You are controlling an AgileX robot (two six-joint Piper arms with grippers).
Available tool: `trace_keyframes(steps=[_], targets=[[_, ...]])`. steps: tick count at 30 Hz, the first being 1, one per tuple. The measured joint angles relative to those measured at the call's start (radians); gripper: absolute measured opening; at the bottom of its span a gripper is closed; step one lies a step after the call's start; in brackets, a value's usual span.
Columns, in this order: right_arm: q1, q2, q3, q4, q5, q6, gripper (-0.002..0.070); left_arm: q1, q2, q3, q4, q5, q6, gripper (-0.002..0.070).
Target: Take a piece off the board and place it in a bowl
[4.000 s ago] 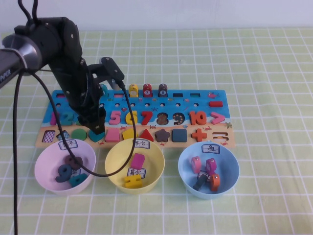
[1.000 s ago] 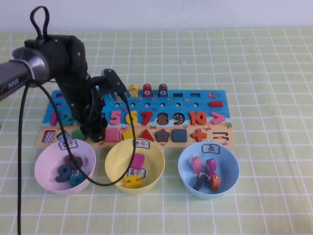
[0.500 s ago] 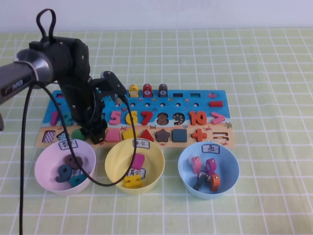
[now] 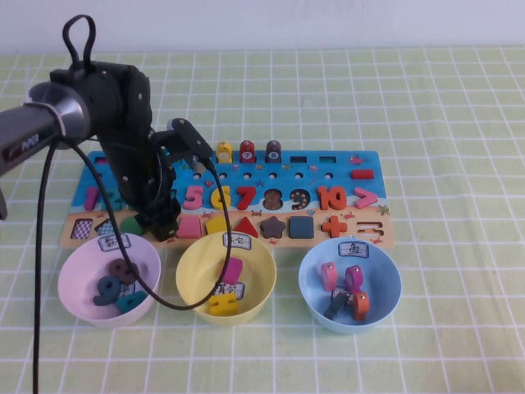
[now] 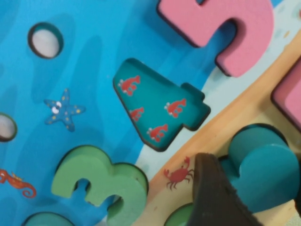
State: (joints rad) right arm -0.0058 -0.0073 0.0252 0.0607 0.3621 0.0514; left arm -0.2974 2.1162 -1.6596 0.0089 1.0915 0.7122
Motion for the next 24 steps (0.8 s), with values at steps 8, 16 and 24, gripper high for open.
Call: trace_keyframes(steps=[8, 16, 24], targets=[[0.0, 0.0, 0.0, 0.0, 0.0, 0.0, -0.0017, -0.001, -0.015, 0.006, 0.001, -0.01, -0.006, 0.0299], [0.0, 0.0, 0.0, 0.0, 0.0, 0.0, -0.0017, -0.001, -0.063, 0.006, 0.013, -0.018, -0.008, 0.0299], [0.0, 0.0, 0.0, 0.0, 0.0, 0.0, -0.0017, -0.062, -0.131, 0.011, 0.039, -0.007, -0.01, 0.0299]])
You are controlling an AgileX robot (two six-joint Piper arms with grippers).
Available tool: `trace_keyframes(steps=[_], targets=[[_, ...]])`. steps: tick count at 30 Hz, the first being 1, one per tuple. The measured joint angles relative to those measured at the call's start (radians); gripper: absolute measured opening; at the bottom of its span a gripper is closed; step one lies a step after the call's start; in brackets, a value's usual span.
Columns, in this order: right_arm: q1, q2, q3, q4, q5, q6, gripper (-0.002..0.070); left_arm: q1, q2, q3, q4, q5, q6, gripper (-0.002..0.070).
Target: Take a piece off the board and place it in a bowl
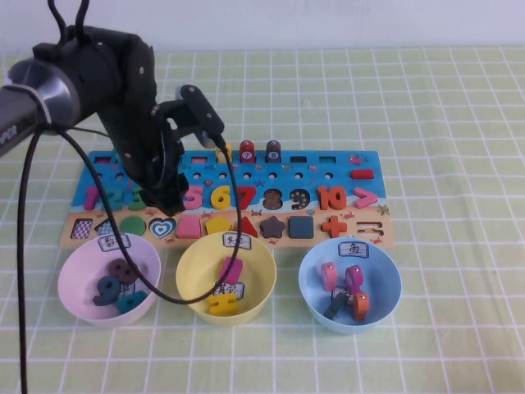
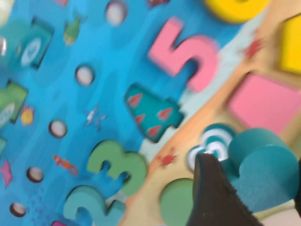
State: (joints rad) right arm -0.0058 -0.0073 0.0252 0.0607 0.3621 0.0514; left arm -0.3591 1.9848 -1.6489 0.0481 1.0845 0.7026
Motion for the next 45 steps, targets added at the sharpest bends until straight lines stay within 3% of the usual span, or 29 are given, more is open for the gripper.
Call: trace_keyframes(steps=[6, 10, 15, 21, 31, 34, 38, 40, 43, 45], targets=[[0.0, 0.0, 0.0, 0.0, 0.0, 0.0, -0.0017, -0.084, -0.13, 0.142, 0.026, -0.051, 0.0, 0.0299], [0.0, 0.0, 0.0, 0.0, 0.0, 0.0, -0.0017, -0.153, -0.282, 0.352, 0.041, -0.204, 0.0, 0.0299], [0.0, 0.0, 0.0, 0.0, 0.0, 0.0, -0.0017, -0.187, -0.38, 0.512, -0.027, -0.269, -0.017, 0.0298], [0.0, 0.0, 0.0, 0.0, 0.0, 0.0, -0.0017, -0.203, -0.362, 0.535, -0.107, -0.299, -0.057, 0.0298], [0.0, 0.0, 0.0, 0.0, 0.0, 0.0, -0.0017, -0.231, -0.239, 0.495, -0.114, -0.376, -0.107, 0.0298], [0.0, 0.0, 0.0, 0.0, 0.0, 0.0, -0.0017, -0.231, -0.222, 0.483, -0.103, -0.404, -0.113, 0.0336], [0.0, 0.0, 0.0, 0.0, 0.0, 0.0, -0.0017, -0.231, -0.222, 0.478, -0.097, -0.45, -0.114, 0.0478], [0.0, 0.0, 0.0, 0.0, 0.0, 0.0, -0.0017, -0.231, -0.227, 0.478, -0.097, -0.485, -0.116, 0.0509], [0.0, 0.0, 0.0, 0.0, 0.0, 0.0, -0.0017, -0.231, -0.27, 0.51, -0.097, -0.587, -0.121, 0.052], [0.0, 0.0, 0.0, 0.0, 0.0, 0.0, -0.0017, -0.231, -0.33, 0.562, -0.097, -0.688, -0.14, 0.0484]])
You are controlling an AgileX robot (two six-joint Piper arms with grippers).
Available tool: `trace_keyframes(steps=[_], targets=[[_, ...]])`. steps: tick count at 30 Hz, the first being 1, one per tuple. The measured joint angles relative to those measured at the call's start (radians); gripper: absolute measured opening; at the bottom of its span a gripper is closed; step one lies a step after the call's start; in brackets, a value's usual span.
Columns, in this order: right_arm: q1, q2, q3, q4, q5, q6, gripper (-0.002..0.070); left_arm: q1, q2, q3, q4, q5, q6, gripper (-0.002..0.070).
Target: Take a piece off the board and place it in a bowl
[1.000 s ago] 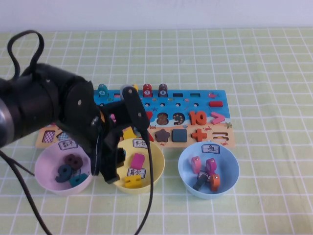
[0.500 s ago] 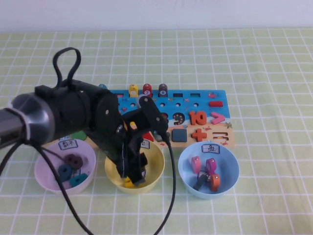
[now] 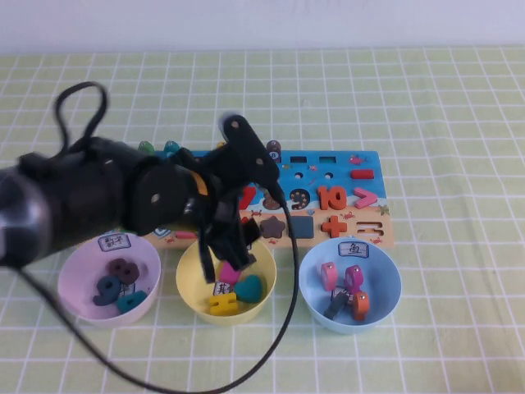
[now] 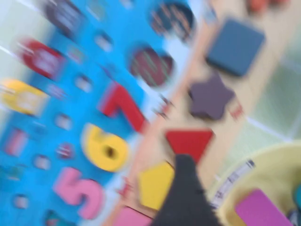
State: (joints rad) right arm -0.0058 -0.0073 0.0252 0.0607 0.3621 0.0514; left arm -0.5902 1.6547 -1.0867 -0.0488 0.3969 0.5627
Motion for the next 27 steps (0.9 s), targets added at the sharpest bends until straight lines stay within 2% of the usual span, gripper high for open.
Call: trace_keyframes(steps=[3, 5, 8, 12, 19, 27], targets=[[0.0, 0.0, 0.0, 0.0, 0.0, 0.0, -0.0017, 0.0, -0.114, 0.102, 0.0, -0.146, -0.041, 0.032], [0.0, 0.0, 0.0, 0.0, 0.0, 0.0, -0.0017, 0.0, -0.185, 0.181, 0.0, -0.236, -0.061, 0.0155], [0.0, 0.0, 0.0, 0.0, 0.0, 0.0, -0.0017, 0.0, -0.297, 0.267, -0.004, -0.308, -0.097, 0.0048], [0.0, 0.0, 0.0, 0.0, 0.0, 0.0, -0.0017, -0.002, -0.474, 0.333, -0.012, -0.334, -0.134, 0.0011], [0.0, 0.0, 0.0, 0.0, 0.0, 0.0, -0.0017, -0.005, -0.728, 0.394, -0.015, -0.32, -0.168, 0.0004], [0.0, 0.0, 0.0, 0.0, 0.0, 0.0, -0.0017, -0.005, -0.847, 0.404, -0.075, -0.023, -0.191, 0.0003]])
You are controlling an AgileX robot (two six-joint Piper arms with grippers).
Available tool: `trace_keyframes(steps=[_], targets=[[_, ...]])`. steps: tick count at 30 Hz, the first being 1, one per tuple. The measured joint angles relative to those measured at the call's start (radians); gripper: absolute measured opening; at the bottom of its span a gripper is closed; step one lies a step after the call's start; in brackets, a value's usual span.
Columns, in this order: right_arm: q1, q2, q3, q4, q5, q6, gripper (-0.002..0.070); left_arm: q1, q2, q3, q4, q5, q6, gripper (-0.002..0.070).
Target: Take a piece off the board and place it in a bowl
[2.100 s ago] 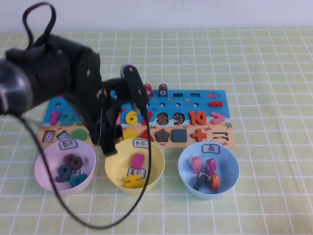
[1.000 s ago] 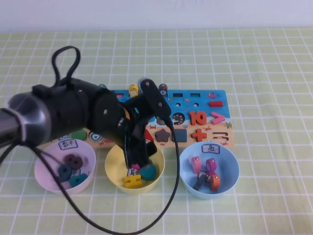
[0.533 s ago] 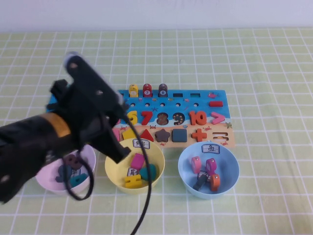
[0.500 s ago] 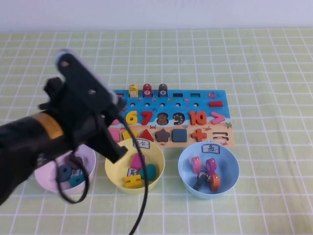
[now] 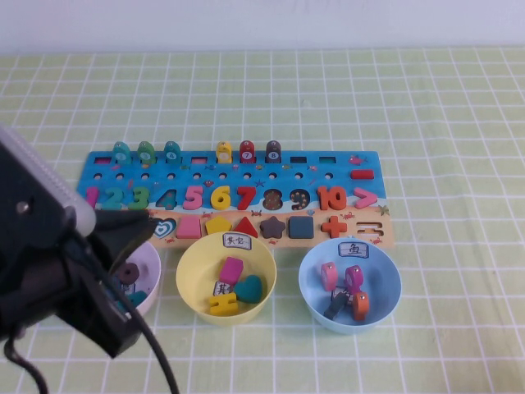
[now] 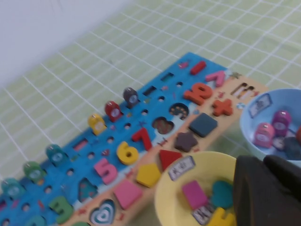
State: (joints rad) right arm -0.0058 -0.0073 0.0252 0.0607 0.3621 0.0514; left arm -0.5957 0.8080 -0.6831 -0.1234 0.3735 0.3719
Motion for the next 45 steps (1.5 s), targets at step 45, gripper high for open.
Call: trace_keyframes(steps=[45], targets=[[0.0, 0.0, 0.0, 0.0, 0.0, 0.0, -0.0017, 0.414, -0.609, 0.66, 0.176, -0.432, -0.387, 0.0002]])
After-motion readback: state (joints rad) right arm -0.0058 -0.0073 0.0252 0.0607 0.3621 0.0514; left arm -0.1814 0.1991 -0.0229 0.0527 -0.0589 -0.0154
